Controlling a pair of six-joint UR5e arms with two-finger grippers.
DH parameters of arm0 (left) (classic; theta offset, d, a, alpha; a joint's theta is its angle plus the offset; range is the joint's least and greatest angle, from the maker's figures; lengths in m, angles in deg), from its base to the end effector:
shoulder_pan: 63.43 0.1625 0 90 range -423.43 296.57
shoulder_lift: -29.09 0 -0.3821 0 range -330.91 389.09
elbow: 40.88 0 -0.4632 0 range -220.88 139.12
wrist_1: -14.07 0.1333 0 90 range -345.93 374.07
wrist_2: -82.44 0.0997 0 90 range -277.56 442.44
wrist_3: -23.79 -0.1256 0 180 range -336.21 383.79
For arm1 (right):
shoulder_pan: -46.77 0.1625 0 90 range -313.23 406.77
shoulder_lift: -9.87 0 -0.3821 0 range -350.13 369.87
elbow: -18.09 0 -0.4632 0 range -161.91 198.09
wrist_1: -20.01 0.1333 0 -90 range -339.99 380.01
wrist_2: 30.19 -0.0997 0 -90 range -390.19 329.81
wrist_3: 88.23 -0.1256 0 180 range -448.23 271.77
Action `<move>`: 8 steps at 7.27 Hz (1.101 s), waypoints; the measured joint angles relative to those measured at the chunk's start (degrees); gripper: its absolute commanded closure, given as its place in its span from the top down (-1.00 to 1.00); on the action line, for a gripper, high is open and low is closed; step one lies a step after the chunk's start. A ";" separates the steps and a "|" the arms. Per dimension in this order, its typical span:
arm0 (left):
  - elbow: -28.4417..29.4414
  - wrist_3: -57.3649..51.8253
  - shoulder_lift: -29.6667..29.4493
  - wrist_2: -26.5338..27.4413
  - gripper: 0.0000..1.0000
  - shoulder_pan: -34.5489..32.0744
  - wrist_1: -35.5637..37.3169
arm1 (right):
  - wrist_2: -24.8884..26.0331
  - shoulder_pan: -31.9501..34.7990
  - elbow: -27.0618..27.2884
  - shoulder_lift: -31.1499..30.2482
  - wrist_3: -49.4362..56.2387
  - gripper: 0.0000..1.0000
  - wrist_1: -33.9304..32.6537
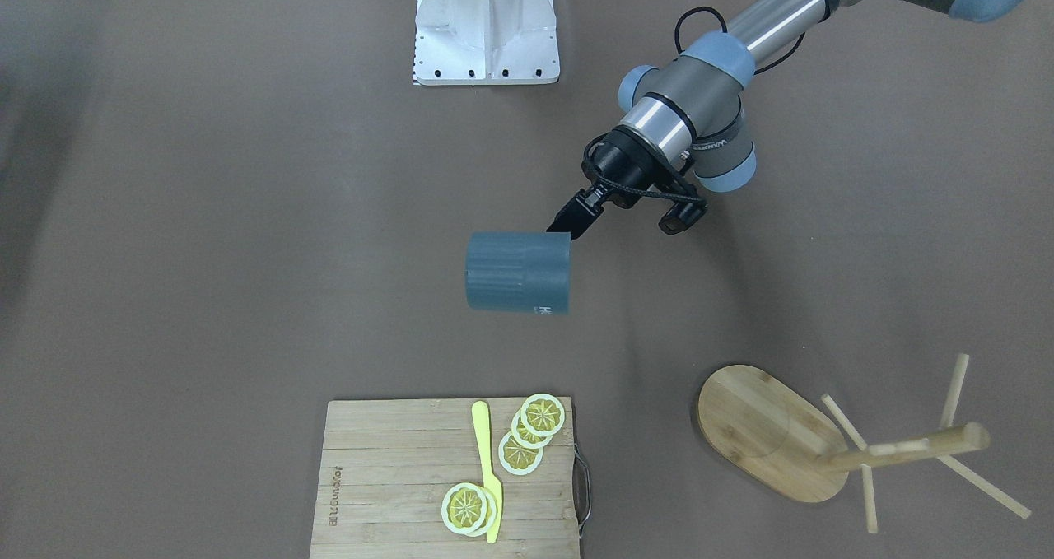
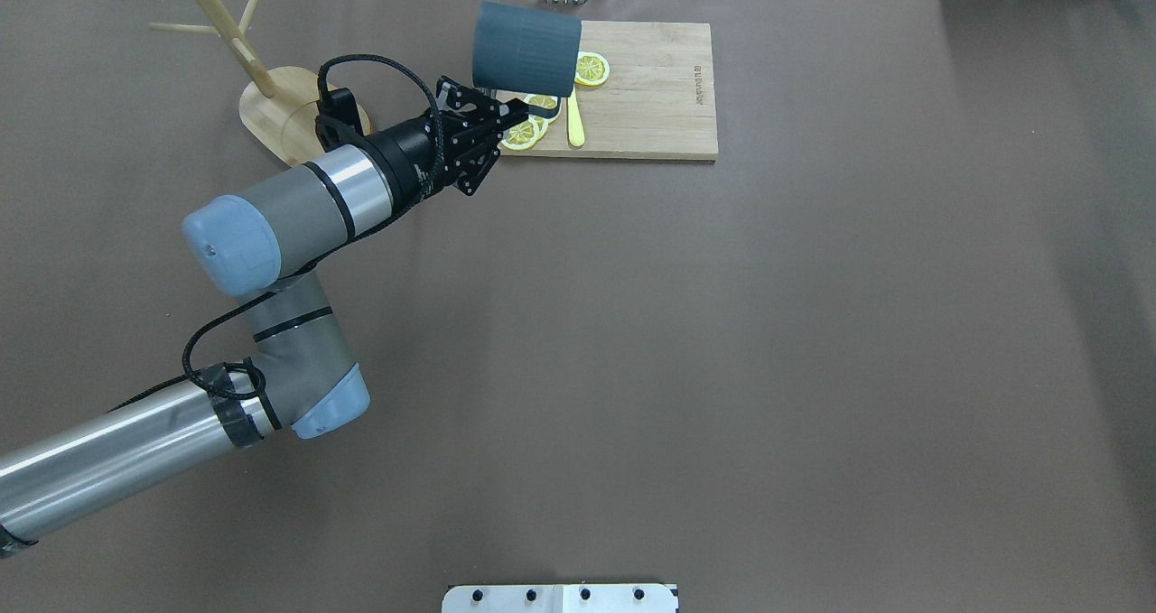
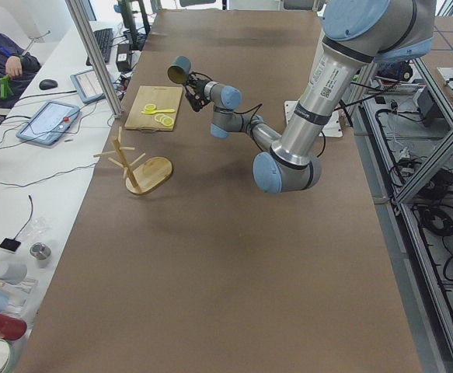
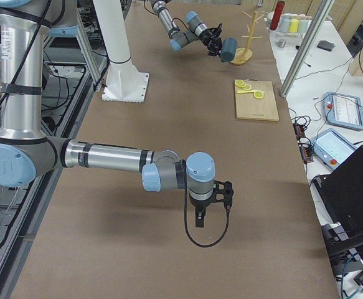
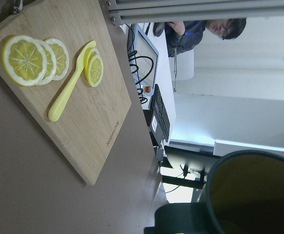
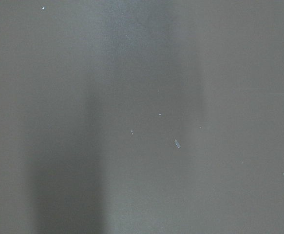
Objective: Hang cup on storage rack
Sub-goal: 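Move the held mug to the top of the wooden mug stand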
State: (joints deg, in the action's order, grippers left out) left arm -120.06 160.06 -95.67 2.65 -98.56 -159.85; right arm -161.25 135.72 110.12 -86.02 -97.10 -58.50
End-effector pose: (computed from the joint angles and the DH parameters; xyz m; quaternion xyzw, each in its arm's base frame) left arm 0.5061 -0.5463 0.1557 -0.0260 0.8064 -0.4369 0.3977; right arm 0.0410 -0.5352 0.6544 0.0318 -0.3540 0.0404 0.9338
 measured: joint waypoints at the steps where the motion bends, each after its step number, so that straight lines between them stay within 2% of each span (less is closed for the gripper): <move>1: 1.09 6.17 -0.13 0.44 -1.00 -2.16 0.20 | 0.01 0.00 0.00 0.00 0.00 1.00 0.02; 4: 5.48 19.26 -0.46 0.47 -1.00 -7.45 0.32 | 0.01 0.00 0.13 0.00 0.00 1.00 0.09; 7: 8.84 25.76 -0.39 -1.77 -1.00 -10.93 -1.05 | 0.03 0.00 0.24 0.00 0.00 1.00 0.12; 8: 10.73 26.32 -0.17 -3.13 -1.00 -11.93 -3.88 | 0.09 0.00 0.25 0.00 0.00 1.00 0.12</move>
State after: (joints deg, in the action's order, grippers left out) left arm -109.33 186.38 -95.84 -0.48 -110.49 -163.74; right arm -161.16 135.72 110.37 -86.02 -97.10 -58.39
